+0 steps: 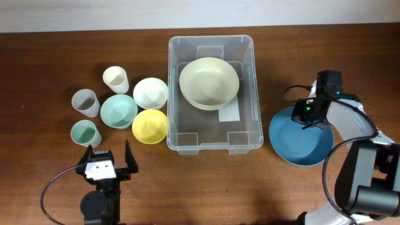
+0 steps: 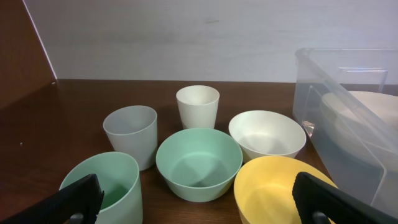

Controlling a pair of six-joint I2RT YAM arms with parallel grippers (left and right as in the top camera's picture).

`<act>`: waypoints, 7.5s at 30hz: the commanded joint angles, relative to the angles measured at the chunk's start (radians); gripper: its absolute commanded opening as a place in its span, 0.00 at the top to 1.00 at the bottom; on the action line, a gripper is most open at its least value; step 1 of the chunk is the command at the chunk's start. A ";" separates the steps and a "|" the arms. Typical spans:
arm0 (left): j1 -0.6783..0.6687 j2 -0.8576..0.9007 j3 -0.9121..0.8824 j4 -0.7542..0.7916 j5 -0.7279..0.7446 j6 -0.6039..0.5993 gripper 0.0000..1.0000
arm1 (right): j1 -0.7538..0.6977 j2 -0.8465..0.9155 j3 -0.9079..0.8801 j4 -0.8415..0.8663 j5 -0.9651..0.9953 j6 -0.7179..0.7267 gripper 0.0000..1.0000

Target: Pack container

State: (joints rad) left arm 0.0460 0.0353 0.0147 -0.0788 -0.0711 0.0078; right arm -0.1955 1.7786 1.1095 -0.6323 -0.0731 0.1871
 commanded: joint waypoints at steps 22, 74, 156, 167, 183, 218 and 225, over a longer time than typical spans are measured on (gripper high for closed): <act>-0.004 -0.006 -0.005 0.002 0.003 0.015 0.00 | 0.003 0.122 0.089 0.416 0.243 -0.016 0.96; -0.004 -0.006 -0.006 0.002 0.003 0.015 0.01 | -0.388 -0.005 -0.227 0.325 -0.238 -0.115 0.81; -0.004 -0.006 -0.006 0.002 0.003 0.015 0.00 | 0.505 0.111 0.613 0.034 0.106 -0.109 0.15; -0.004 -0.006 -0.006 0.002 0.003 0.015 0.00 | 0.237 0.084 0.947 -0.500 0.397 -0.066 0.09; -0.004 -0.006 -0.005 0.002 0.003 0.015 0.00 | -0.225 0.087 0.948 -0.599 0.193 -0.067 0.01; -0.004 1.004 0.949 -0.309 0.111 -0.034 0.00 | -0.224 0.087 0.948 -0.599 0.192 -0.067 0.01; 0.067 1.140 0.950 -0.312 -0.059 -0.175 0.10 | -0.224 0.087 0.948 -0.599 0.192 -0.067 0.01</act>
State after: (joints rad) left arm 0.0616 1.1191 0.9447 -0.3801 -0.0624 -0.0917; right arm -0.4168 1.8801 2.0422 -1.2304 0.1177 0.1097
